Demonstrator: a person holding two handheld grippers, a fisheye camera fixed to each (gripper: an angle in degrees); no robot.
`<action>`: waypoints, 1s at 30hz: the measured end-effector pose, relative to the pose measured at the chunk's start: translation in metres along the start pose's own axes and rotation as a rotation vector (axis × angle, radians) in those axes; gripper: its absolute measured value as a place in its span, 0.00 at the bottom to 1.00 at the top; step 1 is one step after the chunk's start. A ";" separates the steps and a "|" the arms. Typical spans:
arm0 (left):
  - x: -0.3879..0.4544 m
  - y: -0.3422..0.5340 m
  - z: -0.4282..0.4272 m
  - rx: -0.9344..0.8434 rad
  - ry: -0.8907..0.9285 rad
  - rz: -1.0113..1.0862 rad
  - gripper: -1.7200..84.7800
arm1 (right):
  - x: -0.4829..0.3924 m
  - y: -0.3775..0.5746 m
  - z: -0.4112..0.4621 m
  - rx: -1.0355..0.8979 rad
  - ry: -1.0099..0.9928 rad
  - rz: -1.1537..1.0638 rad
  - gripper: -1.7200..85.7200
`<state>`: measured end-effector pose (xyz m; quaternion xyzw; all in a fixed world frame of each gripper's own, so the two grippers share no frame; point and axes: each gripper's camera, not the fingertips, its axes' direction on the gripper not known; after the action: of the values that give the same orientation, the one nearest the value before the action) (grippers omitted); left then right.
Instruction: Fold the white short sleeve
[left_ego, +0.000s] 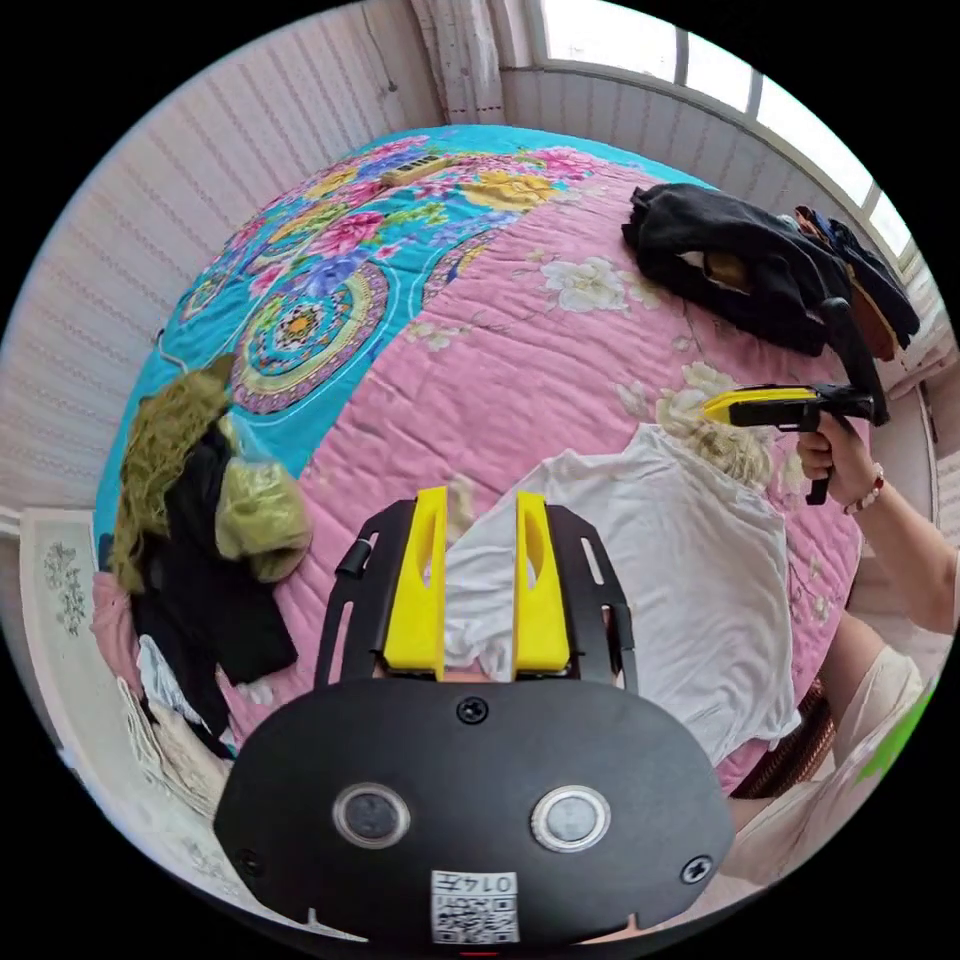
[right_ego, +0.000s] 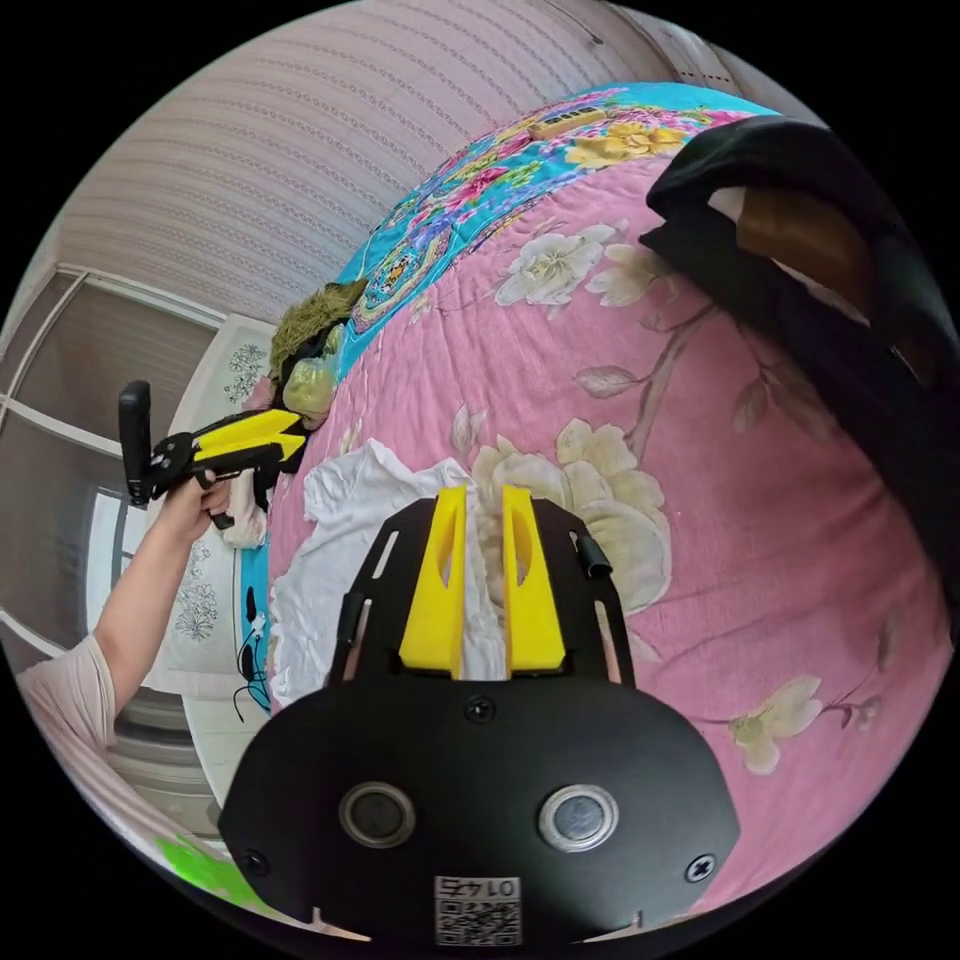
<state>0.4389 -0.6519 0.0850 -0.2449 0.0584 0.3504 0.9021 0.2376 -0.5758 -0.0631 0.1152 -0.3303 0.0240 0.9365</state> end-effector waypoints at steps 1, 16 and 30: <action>-0.022 0.026 -0.002 0.008 -0.045 -0.083 0.13 | -0.003 0.003 -0.001 0.003 0.000 -0.008 0.09; -0.112 0.173 0.042 -0.067 0.014 -0.282 0.09 | -0.208 0.013 0.134 -0.174 -0.006 -0.450 0.06; -0.184 0.252 0.056 0.014 0.117 -0.350 0.02 | -0.322 -0.051 0.293 -0.368 0.214 -0.644 0.03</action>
<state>0.1314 -0.5755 0.0840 -0.2649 0.0696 0.1728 0.9461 -0.1869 -0.6831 -0.0532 0.0399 -0.1764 -0.3190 0.9303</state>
